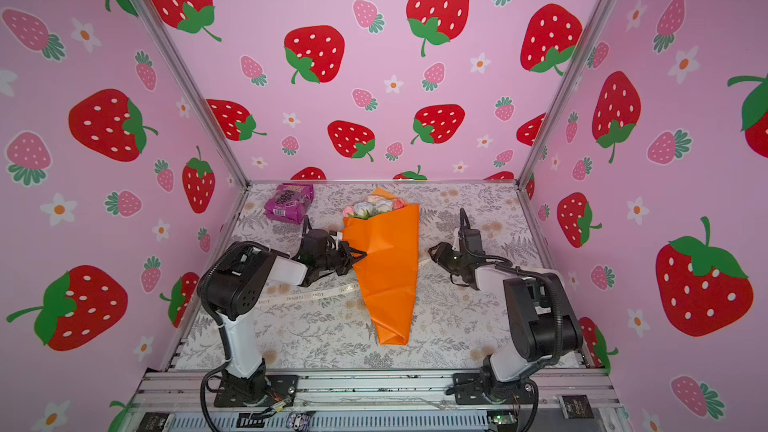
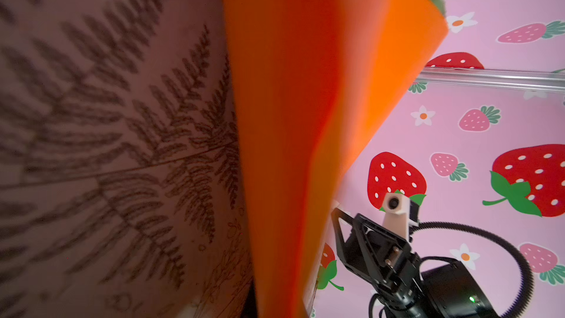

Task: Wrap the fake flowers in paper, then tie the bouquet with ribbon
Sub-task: 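Return right gripper to the cone's side and grasp it while left gripper holds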

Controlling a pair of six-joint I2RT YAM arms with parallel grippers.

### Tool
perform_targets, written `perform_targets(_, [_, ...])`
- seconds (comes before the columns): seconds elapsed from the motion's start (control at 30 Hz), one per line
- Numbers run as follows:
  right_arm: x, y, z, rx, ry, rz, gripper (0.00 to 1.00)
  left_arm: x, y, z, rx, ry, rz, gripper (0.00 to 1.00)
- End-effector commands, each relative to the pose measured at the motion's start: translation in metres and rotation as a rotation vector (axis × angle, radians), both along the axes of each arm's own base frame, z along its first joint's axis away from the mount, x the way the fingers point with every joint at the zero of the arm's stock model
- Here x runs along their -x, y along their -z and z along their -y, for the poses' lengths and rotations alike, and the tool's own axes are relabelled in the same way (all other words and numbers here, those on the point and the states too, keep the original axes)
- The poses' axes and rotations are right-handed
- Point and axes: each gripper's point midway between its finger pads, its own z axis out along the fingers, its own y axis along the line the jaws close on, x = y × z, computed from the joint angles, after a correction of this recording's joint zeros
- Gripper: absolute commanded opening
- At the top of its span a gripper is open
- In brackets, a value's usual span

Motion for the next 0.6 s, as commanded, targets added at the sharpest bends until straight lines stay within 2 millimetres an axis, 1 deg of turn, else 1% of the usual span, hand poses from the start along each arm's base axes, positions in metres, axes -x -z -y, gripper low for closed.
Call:
perform_targets(0.0, [0.023,0.003,-0.004,0.015,-0.095,-0.025,0.54,0.002,-0.008,0.002,0.014,-0.006,0.016,0.00])
perform_targets(0.17, [0.041,-0.002,-0.016,-0.021,-0.176,-0.011,0.56,0.013,-0.004,-0.003,-0.015,-0.008,0.000,0.01])
perform_targets(0.23, [0.045,-0.003,-0.022,-0.027,-0.205,-0.005,0.56,0.017,-0.001,-0.006,-0.027,-0.008,-0.005,0.04])
perform_targets(0.33, [0.047,-0.006,-0.036,-0.047,-0.271,0.005,0.57,0.022,0.002,-0.006,-0.033,0.008,-0.008,0.05])
perform_targets(0.37, [0.047,-0.008,-0.042,-0.049,-0.296,0.011,0.57,0.023,0.002,-0.005,-0.032,0.015,-0.007,0.14])
perform_targets(0.43, [0.047,-0.006,-0.052,-0.047,-0.332,0.004,0.58,0.023,0.003,-0.004,-0.036,0.030,-0.010,0.29])
perform_targets(0.5, [0.045,-0.004,-0.055,-0.040,-0.335,-0.003,0.58,0.023,0.000,-0.005,-0.044,0.024,0.002,0.34])
perform_targets(0.57, [0.041,-0.002,-0.054,-0.027,-0.329,0.001,0.58,0.024,-0.005,-0.009,-0.069,0.024,0.016,0.36])
